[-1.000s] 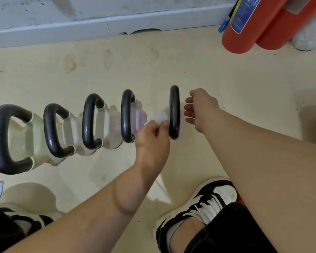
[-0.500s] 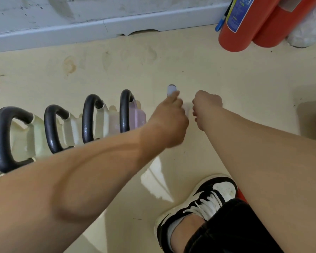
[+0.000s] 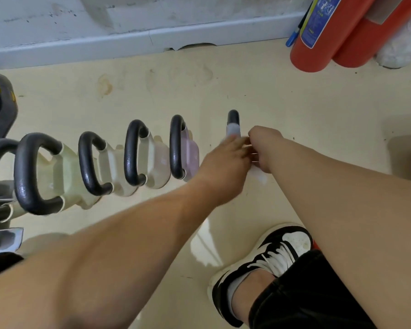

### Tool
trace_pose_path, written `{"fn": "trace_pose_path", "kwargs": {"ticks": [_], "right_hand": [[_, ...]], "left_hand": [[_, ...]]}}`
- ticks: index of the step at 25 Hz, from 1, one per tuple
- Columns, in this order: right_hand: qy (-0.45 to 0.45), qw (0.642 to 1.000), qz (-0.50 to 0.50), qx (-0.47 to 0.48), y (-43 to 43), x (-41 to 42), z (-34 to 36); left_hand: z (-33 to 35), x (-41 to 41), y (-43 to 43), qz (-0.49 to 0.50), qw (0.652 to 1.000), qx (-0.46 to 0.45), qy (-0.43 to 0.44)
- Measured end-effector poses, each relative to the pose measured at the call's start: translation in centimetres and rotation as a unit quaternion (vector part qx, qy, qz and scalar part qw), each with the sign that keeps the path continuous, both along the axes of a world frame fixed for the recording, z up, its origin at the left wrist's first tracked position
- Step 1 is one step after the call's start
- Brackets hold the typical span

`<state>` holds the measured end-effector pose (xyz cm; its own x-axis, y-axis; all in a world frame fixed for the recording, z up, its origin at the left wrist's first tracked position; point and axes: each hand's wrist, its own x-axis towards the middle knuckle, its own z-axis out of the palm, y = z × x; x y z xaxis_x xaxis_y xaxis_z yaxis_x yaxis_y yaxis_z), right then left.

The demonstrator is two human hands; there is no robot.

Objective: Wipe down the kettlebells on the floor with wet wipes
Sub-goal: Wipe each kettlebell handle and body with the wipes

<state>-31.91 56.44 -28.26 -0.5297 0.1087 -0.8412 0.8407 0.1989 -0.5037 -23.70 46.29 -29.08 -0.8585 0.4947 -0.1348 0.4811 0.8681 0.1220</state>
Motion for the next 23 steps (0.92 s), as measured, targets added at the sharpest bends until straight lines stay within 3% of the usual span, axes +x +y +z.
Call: {"fn": "trace_pose_path", "kwargs": {"ticks": [2, 4, 6, 7, 11, 16, 19, 23], "right_hand": [[0.006, 0.999, 0.005, 0.038, -0.3, 1.1, 0.6], [0.015, 0.998, 0.026, 0.056, -0.8, 2.0, 1.3], [0.042, 0.995, 0.057, 0.063, -1.3, 2.7, 2.9], [0.069, 0.993, 0.065, 0.071, -1.7, 2.8, 3.6], [0.124, 0.976, 0.106, 0.141, -3.7, 3.8, 6.3], [0.043, 0.972, 0.216, 0.082, -9.2, 9.8, 9.4], [0.041, 0.972, 0.229, 0.023, -14.0, 13.0, 11.2], [0.028, 0.988, 0.134, -0.070, -20.8, 14.9, 12.8]], "left_hand": [[-1.6, 5.1, -1.4, -0.003, 0.995, 0.102, -0.015], [-2.0, 9.6, -2.6, 0.031, 0.984, 0.116, -0.128], [-1.1, 11.6, -3.3, 0.125, 0.957, 0.111, -0.237], [-0.3, 11.6, -3.7, 0.189, 0.942, 0.134, -0.241], [3.4, 9.3, -6.3, 0.410, 0.836, 0.298, -0.209], [8.1, 11.2, -10.7, 0.465, 0.728, 0.419, -0.282], [11.0, 12.2, -14.8, 0.481, 0.717, 0.446, -0.236], [15.6, 14.3, -20.9, 0.486, 0.743, 0.401, -0.225]]}}
